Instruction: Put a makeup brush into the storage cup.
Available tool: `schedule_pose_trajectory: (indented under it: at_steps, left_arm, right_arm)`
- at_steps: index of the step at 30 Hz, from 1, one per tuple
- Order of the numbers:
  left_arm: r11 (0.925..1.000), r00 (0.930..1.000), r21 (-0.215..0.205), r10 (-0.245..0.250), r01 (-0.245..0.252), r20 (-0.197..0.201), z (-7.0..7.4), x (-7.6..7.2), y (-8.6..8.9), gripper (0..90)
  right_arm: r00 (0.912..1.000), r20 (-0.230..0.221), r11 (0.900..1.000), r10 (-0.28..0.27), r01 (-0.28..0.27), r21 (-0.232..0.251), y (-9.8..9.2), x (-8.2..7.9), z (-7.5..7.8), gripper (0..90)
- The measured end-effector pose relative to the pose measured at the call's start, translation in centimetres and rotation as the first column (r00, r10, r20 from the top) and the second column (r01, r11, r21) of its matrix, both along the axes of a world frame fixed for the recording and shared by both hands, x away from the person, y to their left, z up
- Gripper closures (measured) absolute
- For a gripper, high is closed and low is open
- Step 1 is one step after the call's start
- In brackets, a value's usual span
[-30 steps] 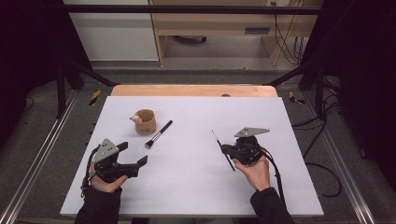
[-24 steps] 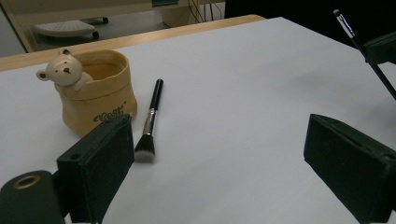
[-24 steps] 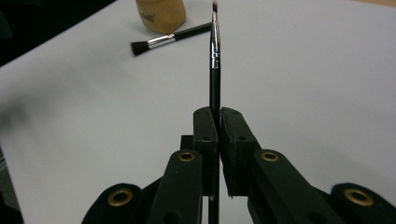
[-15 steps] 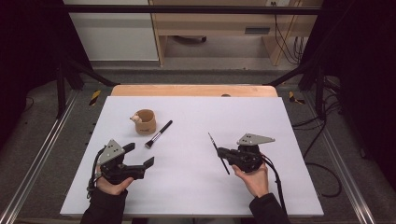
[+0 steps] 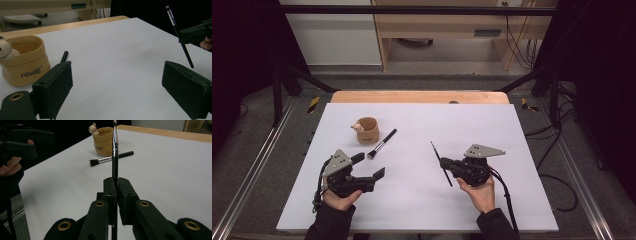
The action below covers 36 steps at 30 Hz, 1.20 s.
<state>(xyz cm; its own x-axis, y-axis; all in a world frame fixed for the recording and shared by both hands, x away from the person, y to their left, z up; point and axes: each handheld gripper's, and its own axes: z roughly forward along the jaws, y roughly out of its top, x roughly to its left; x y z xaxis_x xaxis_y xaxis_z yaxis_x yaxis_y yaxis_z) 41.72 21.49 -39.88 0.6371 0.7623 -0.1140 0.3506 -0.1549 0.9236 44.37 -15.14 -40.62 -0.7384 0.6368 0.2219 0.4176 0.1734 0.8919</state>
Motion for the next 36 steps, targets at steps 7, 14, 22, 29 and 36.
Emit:
schedule_pose_trajectory:
  at_steps: [7,14,22,29,36]
  left_arm:
    - [0.9998,1.0,-0.021,-0.007,0.007,0.001,0.6,0.3,-1.1,9.1]
    - [0.9991,0.9997,-0.035,-0.025,0.025,0.004,1.1,0.8,-2.1,9.5]
    - [0.9979,0.999,-0.049,-0.042,0.042,0.015,1.6,1.3,-3.1,9.6]
    - [0.9957,0.9982,-0.074,-0.053,0.055,0.029,2.1,1.5,-4.1,9.9]
    - [0.9928,0.997,-0.097,-0.067,0.07,0.038,2.4,1.6,-5.1,10.3]
  right_arm:
    - [0.9998,0.02,1.0,-0.002,0.002,0.03,0.2,-0.2,0.2,85.8]
    - [0.9995,0.029,0.999,0.013,-0.014,0.045,0.5,-0.3,0.4,85.8]
    - [0.9991,0.031,0.998,0.028,-0.029,0.048,1.0,-0.2,0.4,85.8]
    - [0.9988,0.039,0.998,0.031,-0.033,0.057,1.3,-0.3,0.5,85.8]
    - [0.9984,0.046,0.997,0.033,-0.036,0.072,1.4,-0.4,0.6,85.8]
